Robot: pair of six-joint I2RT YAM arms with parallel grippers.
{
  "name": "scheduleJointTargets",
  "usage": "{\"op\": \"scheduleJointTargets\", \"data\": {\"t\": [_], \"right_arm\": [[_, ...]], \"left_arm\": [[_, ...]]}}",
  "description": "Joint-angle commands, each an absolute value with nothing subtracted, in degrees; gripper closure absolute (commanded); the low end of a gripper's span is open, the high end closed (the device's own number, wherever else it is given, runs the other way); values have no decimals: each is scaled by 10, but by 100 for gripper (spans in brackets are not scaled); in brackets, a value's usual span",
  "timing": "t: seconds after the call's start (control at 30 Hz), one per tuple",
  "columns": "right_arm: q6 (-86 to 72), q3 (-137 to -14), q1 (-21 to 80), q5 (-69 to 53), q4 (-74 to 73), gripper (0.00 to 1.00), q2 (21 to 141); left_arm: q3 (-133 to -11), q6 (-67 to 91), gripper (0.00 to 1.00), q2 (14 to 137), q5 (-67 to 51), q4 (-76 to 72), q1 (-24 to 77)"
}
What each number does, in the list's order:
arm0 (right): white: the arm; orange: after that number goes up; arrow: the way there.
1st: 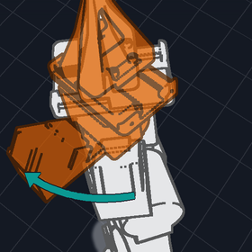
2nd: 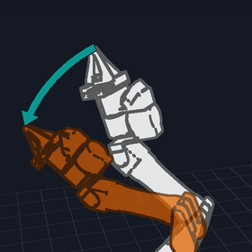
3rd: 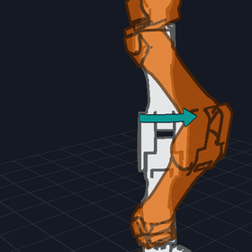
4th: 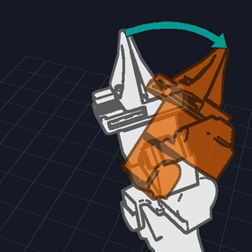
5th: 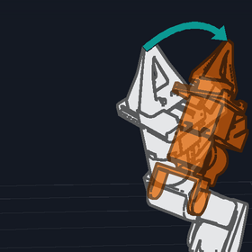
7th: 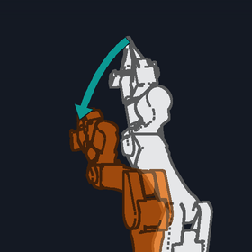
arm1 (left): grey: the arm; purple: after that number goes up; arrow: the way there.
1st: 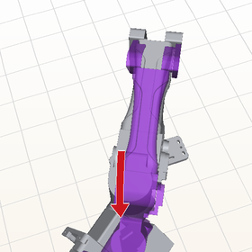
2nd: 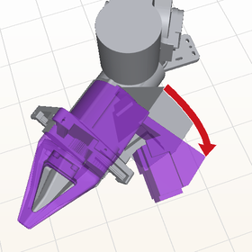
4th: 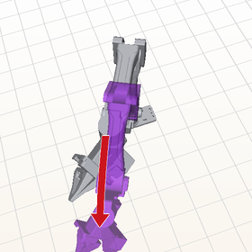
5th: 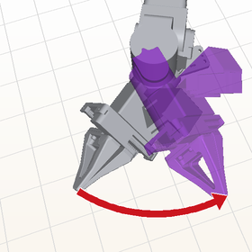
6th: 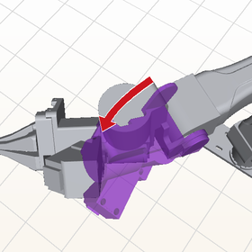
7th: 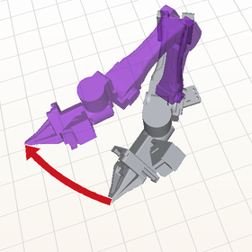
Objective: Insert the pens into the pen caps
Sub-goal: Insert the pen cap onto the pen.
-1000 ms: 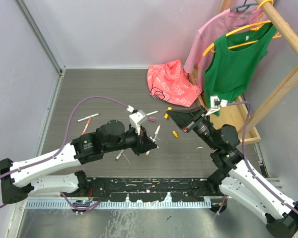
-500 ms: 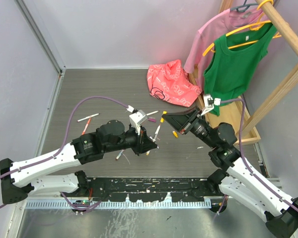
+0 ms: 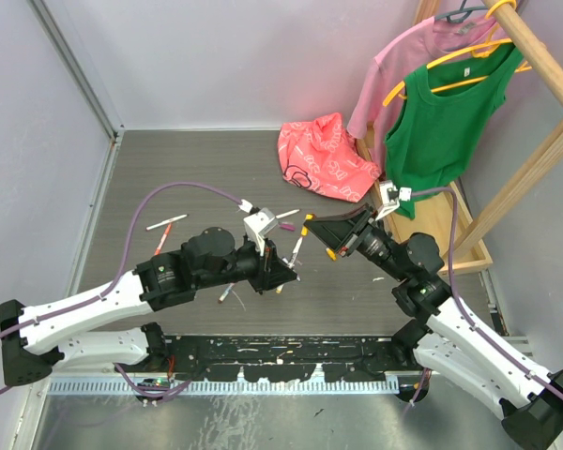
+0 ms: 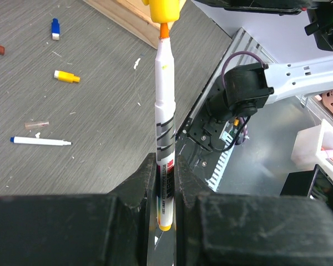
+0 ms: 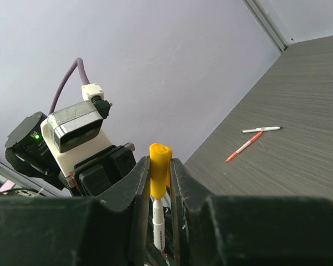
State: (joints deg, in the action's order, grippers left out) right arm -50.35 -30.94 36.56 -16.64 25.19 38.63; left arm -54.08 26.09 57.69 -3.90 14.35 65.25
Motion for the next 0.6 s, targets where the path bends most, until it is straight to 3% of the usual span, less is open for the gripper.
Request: {"op": "scheduleJointTargets", "data": {"t": [0.0,0.57], "right_arm": [[-510,-315,364,-172,282,100,383],[-542,-287,364,-213,314,100,390]], "left_arm": [[-540,258,100,560,-41,99,655],[-545,261,100,569,-39,97,655]]}}
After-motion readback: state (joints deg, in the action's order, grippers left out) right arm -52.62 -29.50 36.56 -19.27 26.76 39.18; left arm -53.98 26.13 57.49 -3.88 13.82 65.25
